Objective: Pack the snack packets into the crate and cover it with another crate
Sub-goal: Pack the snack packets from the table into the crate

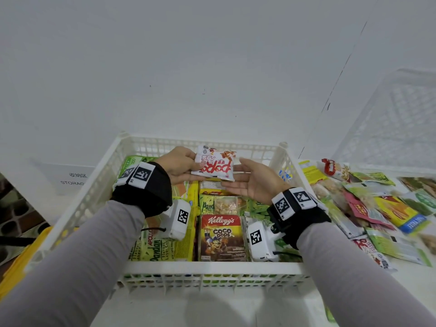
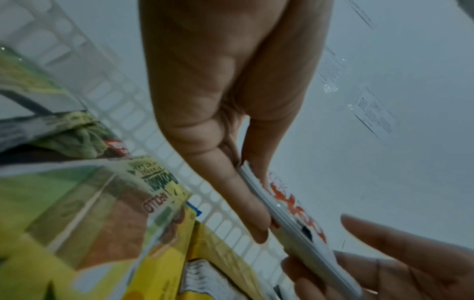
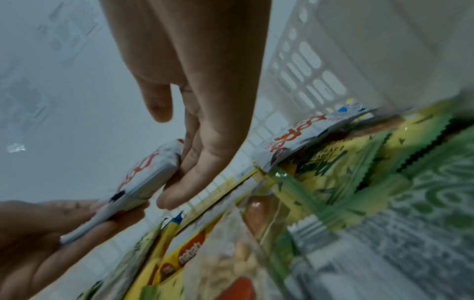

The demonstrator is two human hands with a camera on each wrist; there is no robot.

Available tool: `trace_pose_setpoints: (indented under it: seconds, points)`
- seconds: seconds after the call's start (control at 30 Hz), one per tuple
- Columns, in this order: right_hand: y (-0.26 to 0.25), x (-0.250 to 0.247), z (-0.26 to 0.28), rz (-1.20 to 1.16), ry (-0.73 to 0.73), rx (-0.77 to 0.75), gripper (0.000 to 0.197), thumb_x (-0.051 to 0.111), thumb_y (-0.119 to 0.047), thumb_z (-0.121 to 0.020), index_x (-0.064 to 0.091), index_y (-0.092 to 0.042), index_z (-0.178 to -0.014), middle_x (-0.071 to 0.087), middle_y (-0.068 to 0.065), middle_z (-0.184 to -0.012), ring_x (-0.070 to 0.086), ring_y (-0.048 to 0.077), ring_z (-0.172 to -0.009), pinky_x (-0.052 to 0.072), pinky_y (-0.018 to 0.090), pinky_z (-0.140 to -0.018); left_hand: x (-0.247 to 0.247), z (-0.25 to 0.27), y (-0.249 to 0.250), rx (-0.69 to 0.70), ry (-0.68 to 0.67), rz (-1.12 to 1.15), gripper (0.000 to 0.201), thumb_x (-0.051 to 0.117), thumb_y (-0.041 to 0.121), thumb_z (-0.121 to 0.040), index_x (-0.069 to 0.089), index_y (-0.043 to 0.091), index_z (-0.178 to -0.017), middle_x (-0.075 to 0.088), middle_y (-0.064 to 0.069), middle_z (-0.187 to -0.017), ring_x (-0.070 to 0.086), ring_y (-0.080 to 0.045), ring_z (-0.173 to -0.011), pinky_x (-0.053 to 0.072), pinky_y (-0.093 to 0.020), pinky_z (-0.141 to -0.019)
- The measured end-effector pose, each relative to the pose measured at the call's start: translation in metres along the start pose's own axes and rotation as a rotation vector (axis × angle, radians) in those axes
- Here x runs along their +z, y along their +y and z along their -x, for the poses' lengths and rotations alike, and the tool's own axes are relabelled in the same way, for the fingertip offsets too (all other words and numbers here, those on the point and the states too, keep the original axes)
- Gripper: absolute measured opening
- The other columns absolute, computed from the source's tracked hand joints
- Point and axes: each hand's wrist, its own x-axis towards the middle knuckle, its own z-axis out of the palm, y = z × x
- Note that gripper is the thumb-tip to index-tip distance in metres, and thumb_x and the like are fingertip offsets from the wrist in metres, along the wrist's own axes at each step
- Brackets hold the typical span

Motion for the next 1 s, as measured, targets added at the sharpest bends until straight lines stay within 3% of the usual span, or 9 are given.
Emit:
trace_pose_setpoints:
  seconds: [0.1,0.2,0.27,0.43,0.5,0.6,0.8,0.9,1.0]
  points:
    - [0.002,0.003,-0.001,0.107,-0.005,-0.048,0.019,0.056,-0.016,-0.093,0.060,0.001,-0.098,0.066,0.017,-0.097,0.071,0.023,-0.078,0.059,0.026,-0.065,0.000,0.002,0.000,-0.002,-0.020,0.000,0.026,0.048,-0.016,-0.088,0.046,0.005,-0.104,0.060,-0.021,-0.111,0.061,-0.030,-0.098,0.059,-0.036,-0.069]
    - [0.005,0.001,-0.003,0.193,0.007,-0.082,0.002,0.059,0.003,-0.087,0.058,0.004,-0.089,0.064,0.012,-0.088,0.069,0.017,-0.071,0.058,0.021,-0.063,-0.002,0.005,-0.002,0.042,-0.117,-0.085,0.066,0.046,-0.023,-0.084,0.032,0.026,-0.126,0.060,-0.023,-0.115,0.061,-0.036,-0.103,0.058,-0.044,-0.073]
    - [0.005,0.001,-0.003,0.153,0.007,-0.093,0.001,0.058,0.003,-0.088,0.058,0.003,-0.088,0.065,0.008,-0.082,0.068,0.015,-0.071,0.058,0.022,-0.064,-0.002,0.008,-0.002,0.072,-0.198,-0.126,0.074,0.042,-0.029,-0.081,0.034,0.030,-0.125,0.059,-0.022,-0.114,0.063,-0.032,-0.097,0.060,-0.037,-0.064]
    - [0.003,-0.003,-0.003,0.196,0.040,-0.030,0.011,0.060,0.000,-0.087,0.057,0.002,-0.077,0.067,0.013,-0.086,0.068,0.019,-0.075,0.059,0.024,-0.061,-0.002,0.010,-0.004,0.076,-0.254,-0.287,0.056,0.050,-0.028,-0.077,0.054,0.007,-0.121,0.064,-0.016,-0.103,0.064,-0.022,-0.080,0.053,-0.021,-0.050]
    - [0.004,-0.005,-0.001,0.326,0.046,0.029,0.010,0.062,0.004,-0.084,0.058,0.003,-0.075,0.066,0.015,-0.083,0.068,0.018,-0.070,0.058,0.022,-0.056,-0.002,0.006,-0.007,0.076,-0.248,-0.318,0.046,0.057,-0.021,-0.078,0.059,0.004,-0.117,0.067,-0.016,-0.105,0.066,-0.025,-0.086,0.058,-0.028,-0.069]
    - [0.005,-0.007,-0.001,0.667,0.076,0.003,0.010,0.062,0.014,-0.078,0.062,0.004,-0.075,0.062,0.016,-0.083,0.060,0.021,-0.072,0.055,0.024,-0.061,-0.001,0.002,-0.010,0.071,-0.191,-0.291,0.026,0.057,-0.011,-0.085,0.067,0.007,-0.100,0.061,-0.022,-0.118,0.061,-0.029,-0.099,0.046,-0.043,-0.097]
    - [0.011,-0.004,0.002,1.276,0.129,-0.111,0.024,0.080,-0.019,-0.073,0.074,-0.006,-0.092,0.070,0.005,-0.086,0.063,0.015,-0.076,0.052,0.025,-0.073,-0.004,0.000,-0.013,0.071,-0.130,-0.290,0.027,0.056,-0.013,-0.085,0.067,0.009,-0.094,0.061,-0.014,-0.121,0.066,-0.026,-0.099,0.059,-0.027,-0.068]
    - [0.012,0.001,0.004,1.395,0.139,-0.138,0.024,0.077,-0.013,-0.075,0.072,-0.007,-0.098,0.070,0.007,-0.096,0.064,0.019,-0.089,0.053,0.027,-0.080,-0.004,0.000,-0.012,0.075,-0.119,-0.282,0.029,0.055,-0.015,-0.085,0.067,0.009,-0.095,0.061,-0.015,-0.122,0.066,-0.026,-0.101,0.059,-0.030,-0.074]
    - [0.011,0.005,0.005,1.414,0.111,-0.154,0.014,0.075,-0.009,-0.076,0.069,-0.008,-0.089,0.065,0.005,-0.084,0.060,0.017,-0.081,0.052,0.027,-0.076,-0.004,-0.001,-0.012,0.081,-0.115,-0.276,0.030,0.054,-0.016,-0.084,0.067,0.008,-0.097,0.061,-0.017,-0.122,0.066,-0.027,-0.102,0.057,-0.037,-0.082]
